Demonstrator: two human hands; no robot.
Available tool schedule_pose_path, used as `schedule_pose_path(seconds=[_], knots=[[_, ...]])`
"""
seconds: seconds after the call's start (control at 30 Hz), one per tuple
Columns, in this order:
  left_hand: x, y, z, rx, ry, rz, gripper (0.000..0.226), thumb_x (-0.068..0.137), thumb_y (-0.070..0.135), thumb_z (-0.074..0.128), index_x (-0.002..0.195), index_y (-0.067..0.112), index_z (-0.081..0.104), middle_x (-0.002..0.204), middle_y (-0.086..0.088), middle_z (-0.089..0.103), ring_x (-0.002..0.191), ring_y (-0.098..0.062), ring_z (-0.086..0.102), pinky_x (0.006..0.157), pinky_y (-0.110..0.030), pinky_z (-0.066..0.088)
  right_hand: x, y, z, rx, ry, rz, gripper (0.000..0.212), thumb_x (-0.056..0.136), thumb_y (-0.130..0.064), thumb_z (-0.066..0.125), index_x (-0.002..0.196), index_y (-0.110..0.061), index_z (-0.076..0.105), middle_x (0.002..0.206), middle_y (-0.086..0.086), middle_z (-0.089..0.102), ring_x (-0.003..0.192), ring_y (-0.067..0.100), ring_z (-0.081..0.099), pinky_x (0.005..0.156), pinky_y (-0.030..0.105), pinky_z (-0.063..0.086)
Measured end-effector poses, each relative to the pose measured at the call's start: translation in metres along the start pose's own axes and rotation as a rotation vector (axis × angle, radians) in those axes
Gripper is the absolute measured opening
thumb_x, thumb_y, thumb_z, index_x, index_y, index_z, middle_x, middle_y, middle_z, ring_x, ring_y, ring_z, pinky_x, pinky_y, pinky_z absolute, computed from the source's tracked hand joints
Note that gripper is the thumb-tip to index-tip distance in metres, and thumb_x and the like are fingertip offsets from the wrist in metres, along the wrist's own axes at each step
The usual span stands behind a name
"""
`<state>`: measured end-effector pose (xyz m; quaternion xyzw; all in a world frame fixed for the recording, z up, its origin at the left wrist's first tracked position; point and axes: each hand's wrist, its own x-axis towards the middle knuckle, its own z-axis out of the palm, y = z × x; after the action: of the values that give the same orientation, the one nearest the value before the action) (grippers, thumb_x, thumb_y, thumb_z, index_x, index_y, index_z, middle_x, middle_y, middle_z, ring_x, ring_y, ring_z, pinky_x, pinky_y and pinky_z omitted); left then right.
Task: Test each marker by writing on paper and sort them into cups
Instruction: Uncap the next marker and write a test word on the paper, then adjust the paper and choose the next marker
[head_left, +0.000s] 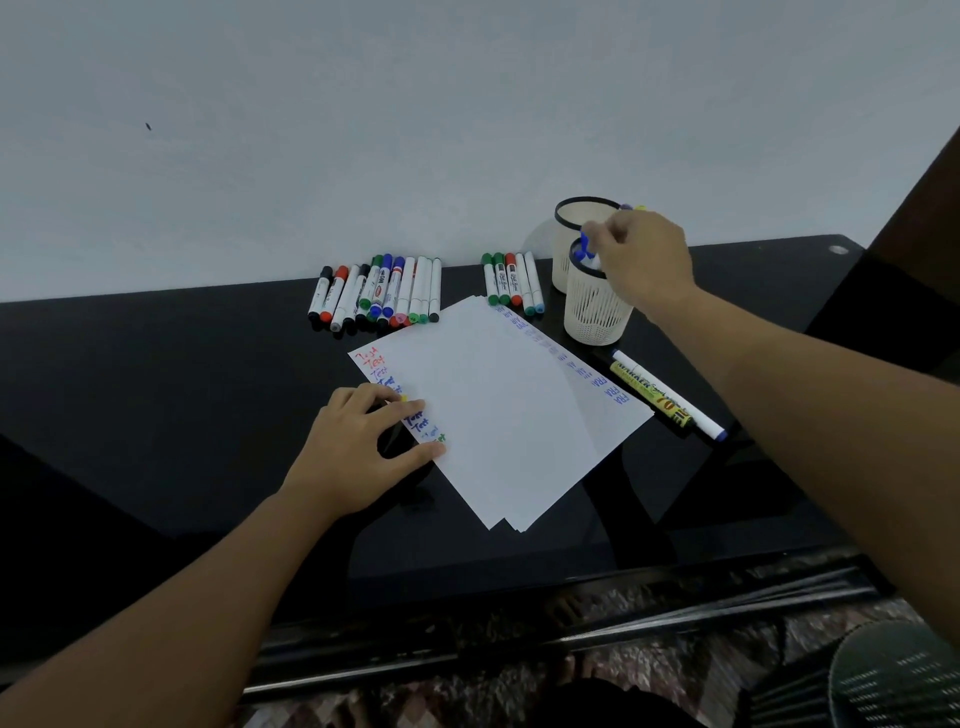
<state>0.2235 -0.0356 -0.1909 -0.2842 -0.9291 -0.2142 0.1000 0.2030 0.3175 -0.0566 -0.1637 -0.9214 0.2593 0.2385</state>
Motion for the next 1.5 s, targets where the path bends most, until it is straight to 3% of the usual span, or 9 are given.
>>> schedule_pose_path(seconds=[0.1,0.23,0.33,0.47,0.57,0.7,1.07,1.27,1.5], knots=[[0.000,0.000,0.000,-0.013,0.009,-0.005,0.069,0.081,0.084,0.048,0.133,0.041,0.064,0.126,0.021,0.050,0.123,-0.009,0.038,0.103,-0.037,0.038,0.001,0.001,0.001,0.032,0.036,-0.047,0.029,0.101,-0.050,0.058,0.092,-0.024,0.065,0.080,-0.008,0.061,0.086,0.015,0.061,0.073,0.035,0.048],[-0.001,0.001,-0.001,-0.005,0.005,0.003,0.071,0.081,0.085,0.047,0.133,0.040,0.063,0.126,0.021,0.050,0.122,-0.009,0.039,0.103,-0.037,0.039,-0.012,-0.004,0.006,-0.041,0.197,-0.190,0.033,0.100,-0.055,0.056,0.110,-0.024,0.065,0.106,0.002,0.061,0.095,0.020,0.060,0.085,0.042,0.051],[-0.002,0.002,-0.002,-0.033,0.021,-0.008,0.077,0.079,0.084,0.050,0.138,0.035,0.060,0.126,0.017,0.048,0.117,-0.008,0.041,0.101,-0.034,0.037,-0.038,-0.018,0.019,-0.017,0.241,-0.371,0.028,0.102,-0.045,0.054,0.112,-0.022,0.065,0.103,0.002,0.060,0.091,0.018,0.056,0.074,0.037,0.046],[-0.001,0.002,-0.003,-0.054,0.020,-0.051,0.080,0.079,0.084,0.050,0.140,0.032,0.058,0.127,0.016,0.049,0.117,-0.007,0.041,0.103,-0.033,0.038,-0.065,-0.028,0.058,-0.065,-0.044,-0.451,0.024,0.105,-0.037,0.051,0.119,-0.024,0.065,0.093,-0.006,0.056,0.085,0.021,0.060,0.070,0.039,0.050],[0.000,0.000,-0.001,-0.045,0.037,-0.050,0.075,0.081,0.082,0.050,0.134,0.031,0.065,0.123,0.017,0.051,0.116,-0.009,0.044,0.102,-0.036,0.041,-0.062,-0.023,0.090,-0.152,-0.356,-0.344,0.035,0.105,-0.041,0.052,0.137,-0.028,0.060,0.122,0.000,0.058,0.103,0.018,0.059,0.083,0.032,0.047],[0.001,-0.003,0.001,-0.041,0.046,-0.051,0.073,0.082,0.081,0.049,0.132,0.031,0.066,0.122,0.018,0.049,0.116,-0.008,0.042,0.101,-0.032,0.037,-0.043,-0.022,0.121,-0.267,-0.498,-0.286,0.046,0.105,-0.040,0.050,0.150,-0.030,0.050,0.145,0.010,0.045,0.129,0.032,0.050,0.100,0.041,0.048],[0.002,-0.003,0.003,-0.054,0.039,-0.057,0.067,0.082,0.078,0.053,0.131,0.034,0.065,0.120,0.018,0.047,0.116,-0.009,0.041,0.104,-0.037,0.039,-0.024,-0.073,0.172,-0.358,-0.533,-0.434,0.051,0.107,-0.032,0.042,0.157,-0.029,0.036,0.148,0.010,0.041,0.131,0.035,0.039,0.099,0.048,0.048],[0.003,-0.003,0.004,-0.058,0.039,-0.052,0.068,0.081,0.079,0.052,0.129,0.033,0.065,0.118,0.018,0.046,0.115,-0.009,0.040,0.104,-0.036,0.039,-0.030,-0.063,0.174,-0.268,-0.365,-0.383,0.034,0.104,-0.033,0.046,0.124,-0.010,0.062,0.102,0.008,0.056,0.107,0.033,0.055,0.078,0.039,0.046],[0.003,-0.001,0.003,-0.058,0.037,-0.058,0.068,0.081,0.079,0.052,0.130,0.034,0.065,0.118,0.019,0.045,0.116,-0.008,0.040,0.104,-0.035,0.037,-0.035,-0.059,0.167,-0.266,-0.316,-0.362,0.040,0.101,-0.047,0.052,0.134,-0.023,0.057,0.123,0.010,0.054,0.110,0.029,0.054,0.080,0.039,0.048]])
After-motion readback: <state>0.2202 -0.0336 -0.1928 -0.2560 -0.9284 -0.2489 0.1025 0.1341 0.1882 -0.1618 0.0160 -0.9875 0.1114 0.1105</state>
